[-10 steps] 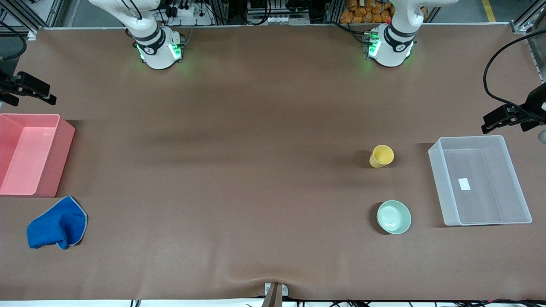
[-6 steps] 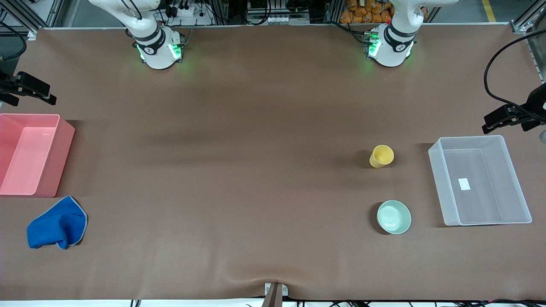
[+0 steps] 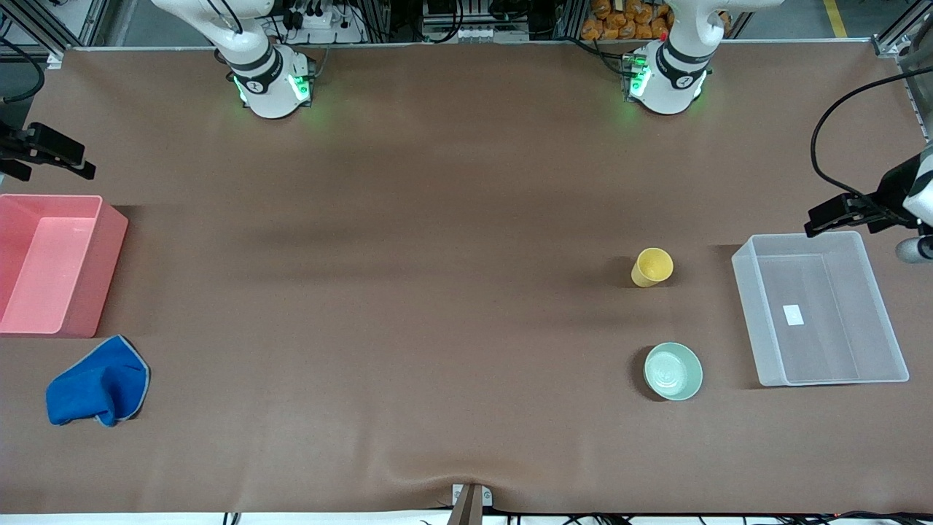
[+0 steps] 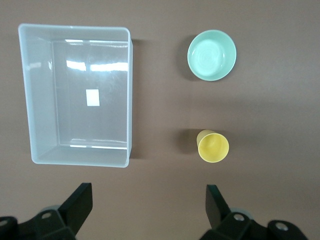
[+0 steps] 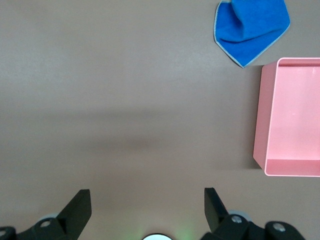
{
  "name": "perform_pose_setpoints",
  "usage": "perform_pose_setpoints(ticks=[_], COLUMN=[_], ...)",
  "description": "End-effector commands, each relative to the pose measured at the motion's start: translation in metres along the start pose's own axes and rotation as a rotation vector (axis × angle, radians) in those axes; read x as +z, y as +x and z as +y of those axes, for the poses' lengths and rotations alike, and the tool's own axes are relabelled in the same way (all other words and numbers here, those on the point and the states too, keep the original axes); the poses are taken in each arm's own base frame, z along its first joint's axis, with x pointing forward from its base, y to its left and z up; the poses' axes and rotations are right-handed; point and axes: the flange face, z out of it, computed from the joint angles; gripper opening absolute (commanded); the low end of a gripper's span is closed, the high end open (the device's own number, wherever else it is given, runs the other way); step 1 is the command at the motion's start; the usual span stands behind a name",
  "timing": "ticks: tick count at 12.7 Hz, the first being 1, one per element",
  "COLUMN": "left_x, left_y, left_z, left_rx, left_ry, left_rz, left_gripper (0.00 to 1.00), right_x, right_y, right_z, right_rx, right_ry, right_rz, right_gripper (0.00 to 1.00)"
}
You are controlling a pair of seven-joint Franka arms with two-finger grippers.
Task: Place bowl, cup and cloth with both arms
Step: 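Move the left gripper toward the yellow cup while the right gripper reaches the cloth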
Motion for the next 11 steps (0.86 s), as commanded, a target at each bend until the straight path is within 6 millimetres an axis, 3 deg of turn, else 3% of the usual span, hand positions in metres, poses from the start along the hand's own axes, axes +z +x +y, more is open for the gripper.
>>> perform_pose_setpoints(ticks=[1, 4, 6, 8, 11], left_x=[0.013, 0.049, 0.078, 0.112, 0.16], left_y=[0.001, -0.001, -0.01, -0.024, -0.036], left_z=[0.0, 0.012, 0.03, 0.046, 0.068], left_rx=[-0.005, -0.01, 0.015, 0.007, -0.006], left_ry=[-0.046, -0.081, -0.067, -0.043, -0.026], left_rz=[0.009, -0.023, -0.021, -0.016, -0.007], left_gripper=[1.0, 1.0, 1.0, 1.0, 1.0], right_x=[0.005, 0.024, 0.038, 0.049, 0.061], right_y=[-0.003, 0.002, 0.001, 0.001, 0.013], right_z=[0.032, 0.077, 0.116, 0.161, 0.167], right_rx=[0.057, 0.132, 0.162, 0.088, 0.052], right_ry=[0.0, 0.015, 0.032, 0.061, 0.043], right_rz=[-0.021, -0.068, -0.096, -0.082, -0.075], right_gripper=[1.0, 1.0, 1.0, 1.0, 1.0])
